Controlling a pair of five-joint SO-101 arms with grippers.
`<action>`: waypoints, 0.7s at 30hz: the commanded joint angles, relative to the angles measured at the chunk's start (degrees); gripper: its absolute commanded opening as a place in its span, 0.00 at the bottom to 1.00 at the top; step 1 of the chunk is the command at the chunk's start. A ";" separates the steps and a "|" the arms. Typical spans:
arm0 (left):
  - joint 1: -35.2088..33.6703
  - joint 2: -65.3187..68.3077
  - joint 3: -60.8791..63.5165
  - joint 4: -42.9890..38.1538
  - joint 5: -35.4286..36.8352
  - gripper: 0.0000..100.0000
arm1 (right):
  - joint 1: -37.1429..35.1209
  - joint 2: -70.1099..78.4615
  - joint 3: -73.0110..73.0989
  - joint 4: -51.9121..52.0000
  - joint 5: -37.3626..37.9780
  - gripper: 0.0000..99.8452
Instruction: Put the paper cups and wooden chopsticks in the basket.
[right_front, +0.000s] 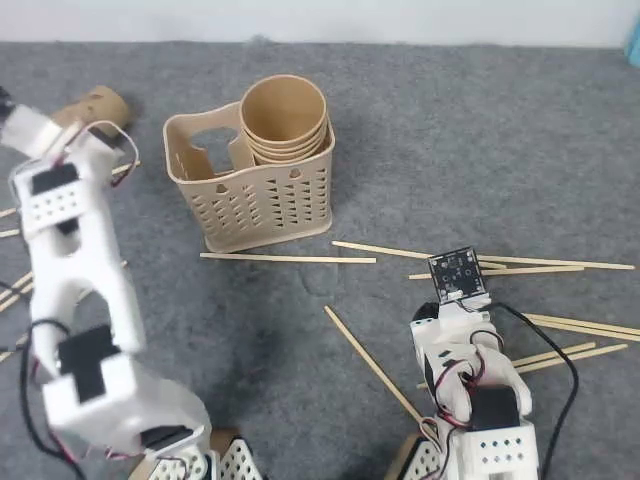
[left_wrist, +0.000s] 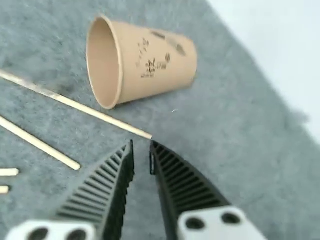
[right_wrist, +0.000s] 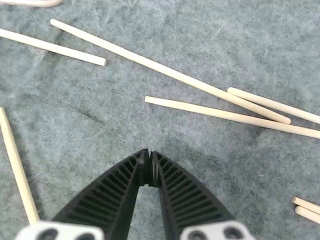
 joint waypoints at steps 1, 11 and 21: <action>0.18 -10.46 9.98 -8.26 4.04 0.16 | -0.13 -0.92 0.88 0.48 0.88 0.01; -3.16 0.97 1.19 -4.66 11.43 0.29 | -0.13 -0.92 0.88 0.48 0.88 0.01; -6.07 27.69 -34.15 14.24 13.71 0.29 | -0.22 -0.92 0.88 0.48 0.97 0.01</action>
